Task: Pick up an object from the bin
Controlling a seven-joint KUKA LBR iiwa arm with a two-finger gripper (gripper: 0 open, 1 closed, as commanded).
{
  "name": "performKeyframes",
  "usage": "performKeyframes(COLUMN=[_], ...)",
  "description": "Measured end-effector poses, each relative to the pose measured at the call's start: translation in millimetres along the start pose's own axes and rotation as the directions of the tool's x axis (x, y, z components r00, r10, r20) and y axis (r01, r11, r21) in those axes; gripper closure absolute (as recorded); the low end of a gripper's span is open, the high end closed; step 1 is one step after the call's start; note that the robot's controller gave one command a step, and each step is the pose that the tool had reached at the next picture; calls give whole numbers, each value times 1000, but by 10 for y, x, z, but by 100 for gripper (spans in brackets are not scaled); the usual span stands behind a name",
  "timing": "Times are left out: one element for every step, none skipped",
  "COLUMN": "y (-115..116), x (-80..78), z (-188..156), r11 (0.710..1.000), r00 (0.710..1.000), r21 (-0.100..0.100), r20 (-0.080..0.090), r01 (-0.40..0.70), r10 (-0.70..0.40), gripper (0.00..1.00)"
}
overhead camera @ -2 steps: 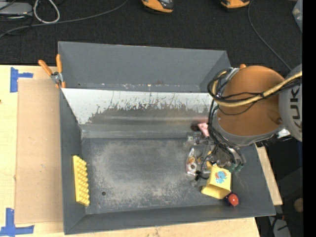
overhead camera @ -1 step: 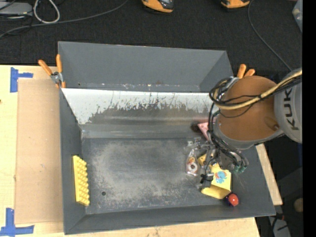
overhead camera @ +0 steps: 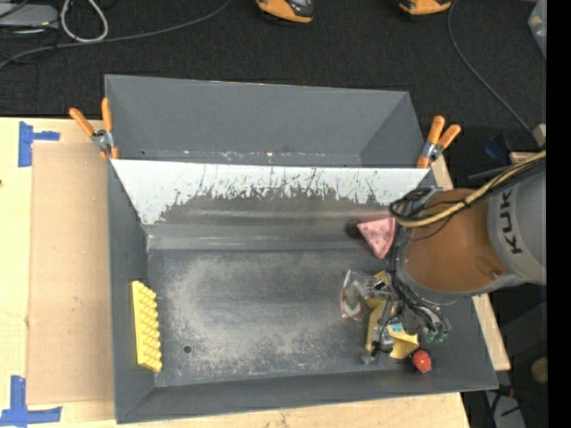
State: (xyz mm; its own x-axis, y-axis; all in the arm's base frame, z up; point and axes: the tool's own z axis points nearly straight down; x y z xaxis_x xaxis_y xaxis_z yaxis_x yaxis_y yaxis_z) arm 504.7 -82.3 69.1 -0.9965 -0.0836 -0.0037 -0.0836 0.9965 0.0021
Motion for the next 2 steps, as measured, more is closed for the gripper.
performKeyframes(y=[140,-261], x=[-289,-8], z=[22,-166], r11=[923,925], r00=[923,925], r21=[1,-3], r20=[-1,-4], r01=[385,380], r10=[-385,-380], gripper=[0,0])
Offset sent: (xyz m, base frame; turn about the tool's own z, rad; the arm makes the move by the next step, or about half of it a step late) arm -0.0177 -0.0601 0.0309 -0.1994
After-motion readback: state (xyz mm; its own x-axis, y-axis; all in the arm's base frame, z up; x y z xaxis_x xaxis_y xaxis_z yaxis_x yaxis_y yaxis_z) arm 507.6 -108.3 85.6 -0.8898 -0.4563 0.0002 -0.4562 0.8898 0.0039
